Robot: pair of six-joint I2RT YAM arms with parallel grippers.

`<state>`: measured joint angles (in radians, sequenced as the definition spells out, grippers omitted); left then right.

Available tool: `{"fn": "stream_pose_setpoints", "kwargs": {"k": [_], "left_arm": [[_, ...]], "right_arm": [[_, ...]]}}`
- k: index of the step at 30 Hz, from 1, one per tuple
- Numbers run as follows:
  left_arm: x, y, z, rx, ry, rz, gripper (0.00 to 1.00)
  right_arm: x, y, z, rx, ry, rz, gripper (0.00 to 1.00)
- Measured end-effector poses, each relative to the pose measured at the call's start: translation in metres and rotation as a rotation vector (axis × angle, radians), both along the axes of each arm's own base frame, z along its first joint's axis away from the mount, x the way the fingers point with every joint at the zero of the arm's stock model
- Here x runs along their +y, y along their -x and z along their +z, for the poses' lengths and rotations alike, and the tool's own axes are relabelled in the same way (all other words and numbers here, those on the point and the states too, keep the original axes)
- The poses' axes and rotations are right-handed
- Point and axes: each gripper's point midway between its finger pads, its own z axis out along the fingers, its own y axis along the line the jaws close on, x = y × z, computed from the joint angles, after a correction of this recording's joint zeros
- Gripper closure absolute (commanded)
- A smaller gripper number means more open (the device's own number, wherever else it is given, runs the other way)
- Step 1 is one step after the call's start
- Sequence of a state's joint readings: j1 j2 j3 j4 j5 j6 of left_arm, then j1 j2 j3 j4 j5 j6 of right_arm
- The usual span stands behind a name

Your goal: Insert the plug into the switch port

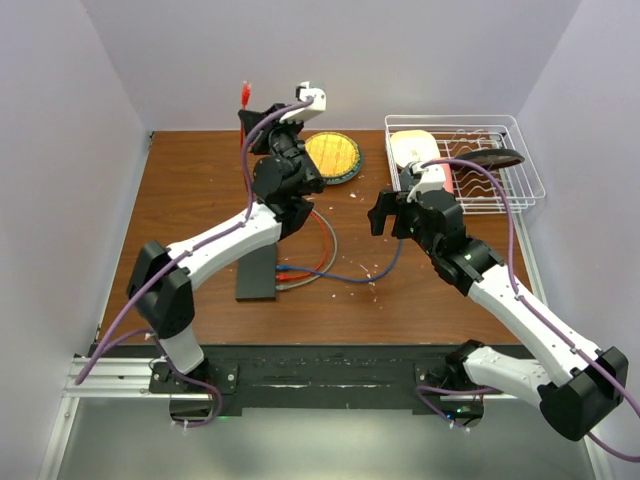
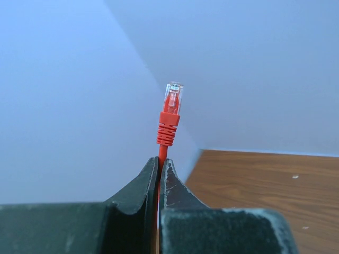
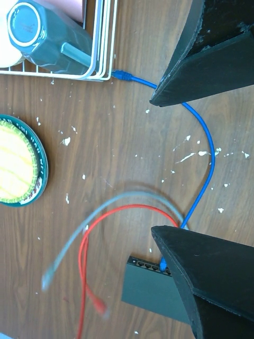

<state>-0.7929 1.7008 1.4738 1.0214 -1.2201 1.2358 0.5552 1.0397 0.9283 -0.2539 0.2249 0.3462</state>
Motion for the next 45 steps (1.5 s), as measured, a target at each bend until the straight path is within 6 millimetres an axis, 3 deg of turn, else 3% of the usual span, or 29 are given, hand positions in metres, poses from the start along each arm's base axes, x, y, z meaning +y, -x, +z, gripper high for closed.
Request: {"fn": "stream_pose_setpoints", "kwargs": {"k": [3,8,10,13,15,17,19,21,23,26,30,33,36,40,45], "left_arm": [[0.003,0.001,-0.011,0.086,-0.124,0.088,1.0],[-0.016,-0.007,-0.057,0.321,-0.38,0.166,1.0],[-0.018,-0.001,-0.072,0.359,-0.388,0.167,1.0],[-0.017,0.013,-0.076,0.318,-0.275,0.128,1.0],[-0.02,0.019,-0.064,0.255,-0.177,0.058,1.0],[-0.028,0.017,-0.034,0.174,-0.051,-0.093,1.0],[-0.04,0.016,0.0,0.079,0.099,-0.339,1.0],[-0.04,0.03,0.023,0.017,0.256,-0.54,1.0],[-0.041,0.047,0.04,-0.029,0.393,-0.706,1.0],[-0.067,0.069,0.041,-0.025,0.513,-0.938,1.0],[-0.111,0.088,-0.011,0.114,0.589,-1.166,1.0],[-0.135,0.095,-0.082,0.293,0.609,-1.239,1.0],[-0.146,0.107,-0.128,0.402,0.63,-1.288,1.0],[-0.149,0.119,-0.144,0.422,0.667,-1.338,1.0],[-0.147,0.125,-0.118,0.341,0.7,-1.381,1.0]], "right_arm": [[0.001,0.0,0.001,-0.001,-0.004,0.007,0.01],[0.004,0.0,0.002,-0.004,-0.011,0.02,0.02],[0.006,0.002,0.002,-0.002,-0.013,0.034,0.02],[0.009,0.003,0.003,-0.003,-0.014,0.056,0.01],[0.011,0.003,0.006,-0.009,-0.013,0.07,0.02],[0.013,0.004,0.012,-0.021,-0.015,0.09,0.01],[0.016,0.006,0.021,-0.04,-0.022,0.115,0.02],[0.019,0.011,0.031,-0.068,-0.037,0.148,0.01],[0.022,0.018,0.044,-0.102,-0.059,0.186,0.01],[0.027,0.028,0.067,-0.165,-0.1,0.24,0.01],[0.034,0.04,0.103,-0.249,-0.155,0.311,0.01],[0.042,0.046,0.129,-0.31,-0.196,0.366,0.01],[0.05,0.05,0.143,-0.344,-0.228,0.415,0.01],[0.066,0.044,0.141,-0.329,-0.265,0.465,0.01],[0.08,0.037,0.119,-0.27,-0.298,0.494,0.02]]}}
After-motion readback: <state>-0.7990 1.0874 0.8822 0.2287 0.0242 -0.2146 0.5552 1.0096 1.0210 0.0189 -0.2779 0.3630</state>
